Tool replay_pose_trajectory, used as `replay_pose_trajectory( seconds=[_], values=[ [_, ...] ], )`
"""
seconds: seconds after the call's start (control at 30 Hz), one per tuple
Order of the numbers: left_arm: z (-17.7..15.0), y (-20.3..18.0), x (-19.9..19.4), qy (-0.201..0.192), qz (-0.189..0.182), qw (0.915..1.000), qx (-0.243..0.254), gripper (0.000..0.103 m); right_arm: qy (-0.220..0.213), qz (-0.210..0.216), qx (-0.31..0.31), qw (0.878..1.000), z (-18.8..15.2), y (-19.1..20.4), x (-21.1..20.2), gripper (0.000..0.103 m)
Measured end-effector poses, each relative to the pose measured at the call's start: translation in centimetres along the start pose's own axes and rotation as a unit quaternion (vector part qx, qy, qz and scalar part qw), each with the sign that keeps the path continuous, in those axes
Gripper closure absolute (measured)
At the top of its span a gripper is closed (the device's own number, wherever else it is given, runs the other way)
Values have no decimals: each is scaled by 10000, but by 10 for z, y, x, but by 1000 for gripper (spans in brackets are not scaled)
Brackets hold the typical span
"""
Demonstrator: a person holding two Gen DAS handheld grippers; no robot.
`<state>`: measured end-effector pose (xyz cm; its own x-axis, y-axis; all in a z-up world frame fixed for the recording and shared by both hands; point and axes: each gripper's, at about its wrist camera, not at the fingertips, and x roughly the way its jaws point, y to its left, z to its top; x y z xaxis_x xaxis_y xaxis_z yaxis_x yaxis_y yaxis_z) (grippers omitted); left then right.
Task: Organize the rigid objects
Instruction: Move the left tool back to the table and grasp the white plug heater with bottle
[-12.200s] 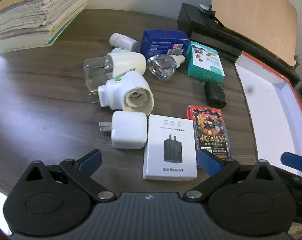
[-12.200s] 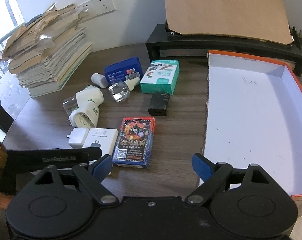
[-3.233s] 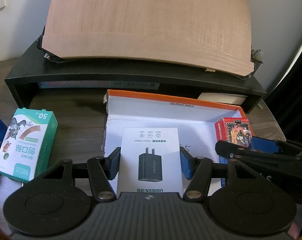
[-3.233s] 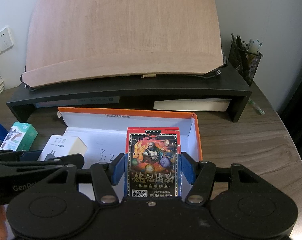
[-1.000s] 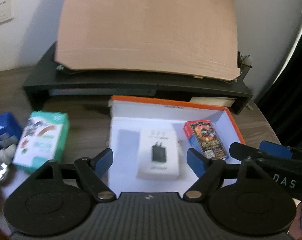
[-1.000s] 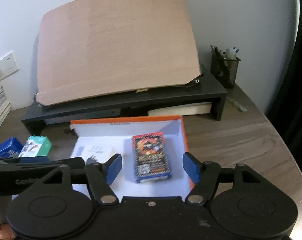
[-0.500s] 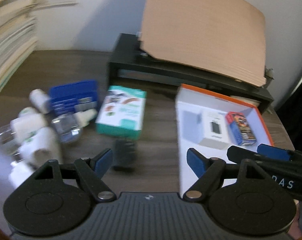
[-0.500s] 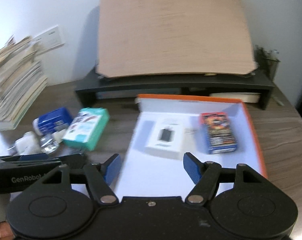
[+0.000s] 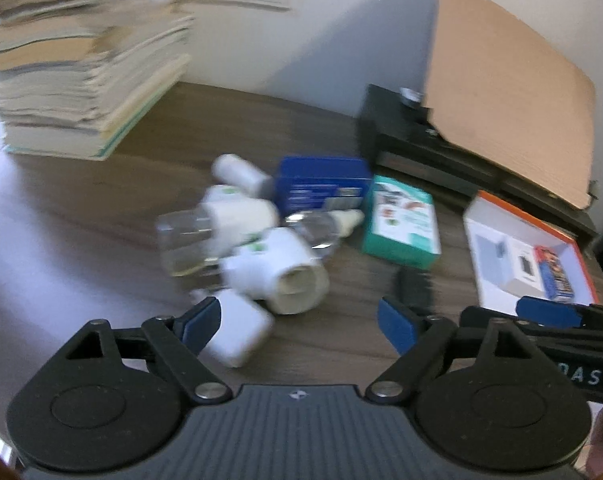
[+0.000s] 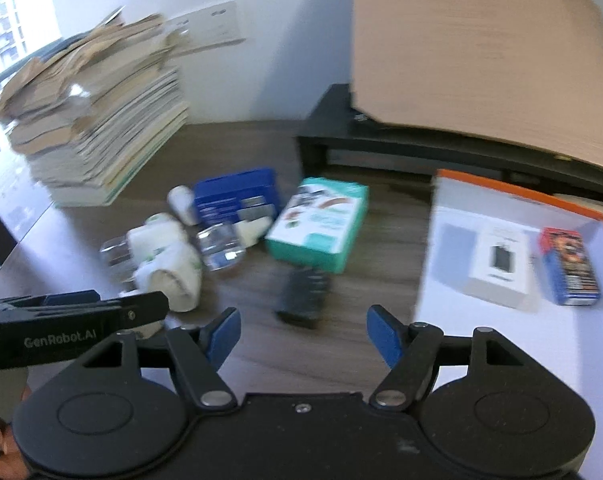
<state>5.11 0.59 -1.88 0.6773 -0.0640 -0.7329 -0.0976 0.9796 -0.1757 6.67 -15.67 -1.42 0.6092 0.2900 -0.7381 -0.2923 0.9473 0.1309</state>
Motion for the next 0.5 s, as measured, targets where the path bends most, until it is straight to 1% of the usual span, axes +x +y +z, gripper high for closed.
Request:
replay_pose_trajectory(
  seconds=[0.13,0.2,0.27,0.5],
  values=[
    [4,32,0,-19,158,9997,-160,14,111,98,-102,9998,0,21,13,20],
    [8,45,2,-61,193,9997,-139,11,131,125,-111,9998,1,30,18,20],
    [14,54,7,-85,234,9997,-1,9,142,131,-113,9998,1,38,21,20],
    [37,68,42,-11,121,9979,630,8,179,-70,64,9998,0,49,30,20]
  ],
)
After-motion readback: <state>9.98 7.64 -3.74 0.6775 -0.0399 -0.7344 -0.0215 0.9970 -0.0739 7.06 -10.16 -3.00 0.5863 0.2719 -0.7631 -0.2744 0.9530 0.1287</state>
